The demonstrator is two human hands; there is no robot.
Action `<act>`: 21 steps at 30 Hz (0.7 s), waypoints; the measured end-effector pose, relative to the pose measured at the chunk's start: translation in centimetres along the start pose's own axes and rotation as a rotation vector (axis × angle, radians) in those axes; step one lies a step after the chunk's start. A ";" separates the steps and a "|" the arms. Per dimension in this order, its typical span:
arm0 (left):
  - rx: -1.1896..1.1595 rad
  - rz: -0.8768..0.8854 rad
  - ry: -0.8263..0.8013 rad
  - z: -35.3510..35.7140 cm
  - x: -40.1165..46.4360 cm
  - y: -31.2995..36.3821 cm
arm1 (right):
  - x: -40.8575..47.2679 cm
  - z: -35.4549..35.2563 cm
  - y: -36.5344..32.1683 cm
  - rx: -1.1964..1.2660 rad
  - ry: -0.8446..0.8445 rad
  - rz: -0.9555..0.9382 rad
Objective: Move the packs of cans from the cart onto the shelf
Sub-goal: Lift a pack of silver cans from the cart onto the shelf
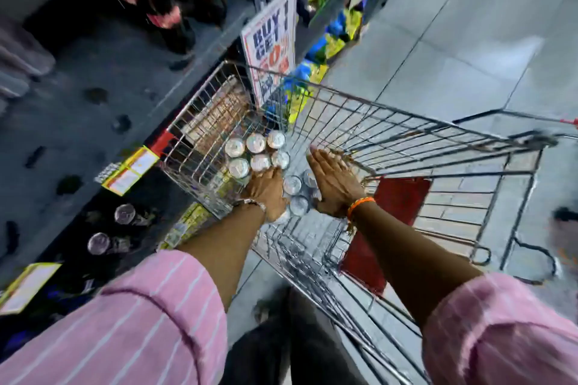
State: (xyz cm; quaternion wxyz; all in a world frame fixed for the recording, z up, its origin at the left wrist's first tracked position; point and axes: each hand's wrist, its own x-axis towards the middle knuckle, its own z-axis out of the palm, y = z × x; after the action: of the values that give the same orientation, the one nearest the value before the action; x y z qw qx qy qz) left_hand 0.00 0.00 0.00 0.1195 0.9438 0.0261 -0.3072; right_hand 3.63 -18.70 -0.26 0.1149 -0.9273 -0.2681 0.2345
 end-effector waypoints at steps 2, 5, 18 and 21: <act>-0.070 -0.042 -0.001 1.9 1.2 0.1 | 1.3 1.5 0.9 -0.082 -0.179 -0.032; -0.058 -0.121 -0.038 4.7 2.1 -0.1 | 2.5 4.4 2.1 -0.142 -0.254 0.013; 0.260 -0.054 -0.061 7.7 5.6 -0.4 | 5.7 8.8 2.5 -0.012 -0.119 0.040; 0.116 -0.101 -0.096 5.9 5.2 -0.4 | 5.3 7.8 2.0 0.023 -0.153 0.081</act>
State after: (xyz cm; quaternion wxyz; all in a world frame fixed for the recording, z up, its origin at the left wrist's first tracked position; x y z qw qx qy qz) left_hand 0.77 -1.22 -7.76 0.0500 0.9307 0.0503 -0.3587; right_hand 4.59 -16.73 -9.59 0.0952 -0.9155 -0.2356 0.3120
